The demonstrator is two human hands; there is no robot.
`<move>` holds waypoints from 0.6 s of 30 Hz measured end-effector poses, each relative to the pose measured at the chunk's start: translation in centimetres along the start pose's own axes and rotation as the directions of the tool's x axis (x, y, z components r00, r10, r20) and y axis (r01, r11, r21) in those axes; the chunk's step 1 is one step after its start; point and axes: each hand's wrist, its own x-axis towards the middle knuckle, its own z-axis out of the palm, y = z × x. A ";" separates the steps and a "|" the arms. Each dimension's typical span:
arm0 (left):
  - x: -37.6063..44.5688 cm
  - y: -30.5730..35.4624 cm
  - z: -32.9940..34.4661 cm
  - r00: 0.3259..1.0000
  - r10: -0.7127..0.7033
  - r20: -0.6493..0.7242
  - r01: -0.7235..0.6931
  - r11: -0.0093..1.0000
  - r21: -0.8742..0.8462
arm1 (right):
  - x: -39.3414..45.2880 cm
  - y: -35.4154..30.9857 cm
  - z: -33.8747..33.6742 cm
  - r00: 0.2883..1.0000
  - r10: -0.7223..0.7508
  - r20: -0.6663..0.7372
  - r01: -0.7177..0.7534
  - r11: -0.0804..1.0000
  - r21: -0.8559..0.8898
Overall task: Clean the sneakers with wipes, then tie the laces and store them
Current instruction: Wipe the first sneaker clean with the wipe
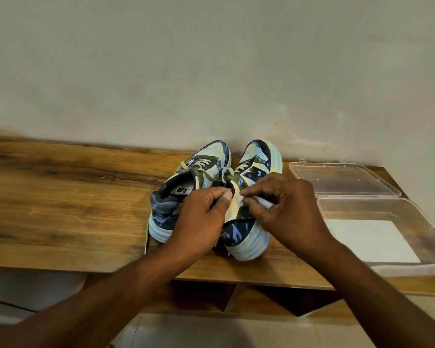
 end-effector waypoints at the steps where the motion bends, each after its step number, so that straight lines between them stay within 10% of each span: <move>1: 0.1 -0.1 -0.1 1.000 0.007 0.003 -0.007 1.000 0.008 | -0.1 -0.3 0.0 0.997 -0.032 0.066 0.031 0.999 0.019; 5: 0.2 -0.3 -0.3 1.000 0.011 0.008 -0.012 1.000 0.004 | -0.1 -0.4 -1.3 0.970 -0.060 0.235 0.051 0.998 0.042; 12: -0.1 0.1 0.0 1.000 0.016 -0.010 -0.016 1.000 0.022 | 0.1 0.2 -0.2 0.999 -0.023 -0.023 0.022 0.997 -0.068; 18: 0.0 0.2 -0.5 1.000 -0.003 -0.002 0.003 1.000 -0.008 | -0.1 -0.5 -1.2 0.973 -0.044 0.225 0.048 0.999 -0.014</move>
